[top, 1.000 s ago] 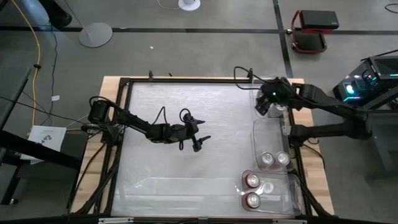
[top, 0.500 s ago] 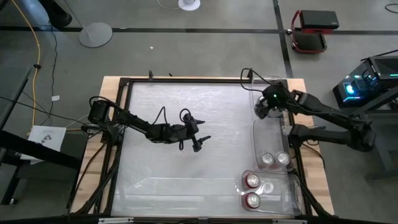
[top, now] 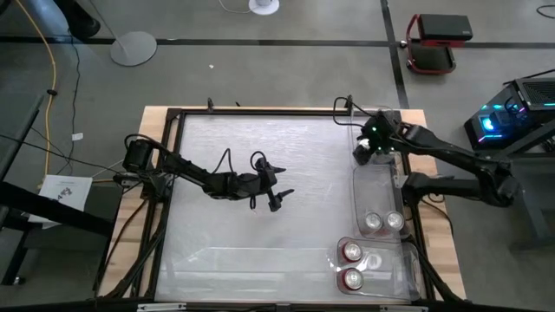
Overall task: Sort soda cans
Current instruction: Put the blue-white soda can into the top transparent bin
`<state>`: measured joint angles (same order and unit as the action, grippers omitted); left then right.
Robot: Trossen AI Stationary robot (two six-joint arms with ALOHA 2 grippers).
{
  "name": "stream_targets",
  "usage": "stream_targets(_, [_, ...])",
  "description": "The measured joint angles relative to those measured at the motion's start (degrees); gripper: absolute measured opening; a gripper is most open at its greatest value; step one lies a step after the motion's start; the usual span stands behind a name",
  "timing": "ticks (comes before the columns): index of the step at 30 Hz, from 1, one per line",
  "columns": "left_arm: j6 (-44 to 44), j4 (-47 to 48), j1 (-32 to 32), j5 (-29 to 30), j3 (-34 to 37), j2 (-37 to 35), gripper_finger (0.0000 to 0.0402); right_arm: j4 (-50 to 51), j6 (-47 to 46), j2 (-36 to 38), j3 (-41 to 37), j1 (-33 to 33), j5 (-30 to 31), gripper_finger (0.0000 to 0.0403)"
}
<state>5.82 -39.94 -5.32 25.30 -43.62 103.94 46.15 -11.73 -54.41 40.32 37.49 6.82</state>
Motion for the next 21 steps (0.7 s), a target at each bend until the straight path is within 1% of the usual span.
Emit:
stream_targets(2, [0.0,0.0,0.0,0.0,0.0,0.0,0.036,0.0,0.2,-2.1,0.0,0.5,-1.3,0.0292])
stream_targets(8, [0.0,0.0,0.0,0.0,0.0,0.0,0.036,-0.7,0.8,-6.1,0.3,0.5,-1.2,0.0293])
stream_targets(21, [0.0,0.0,0.0,0.0,0.0,0.0,0.036,1.2,1.7,-4.2,0.4,0.5,-1.2,0.0307])
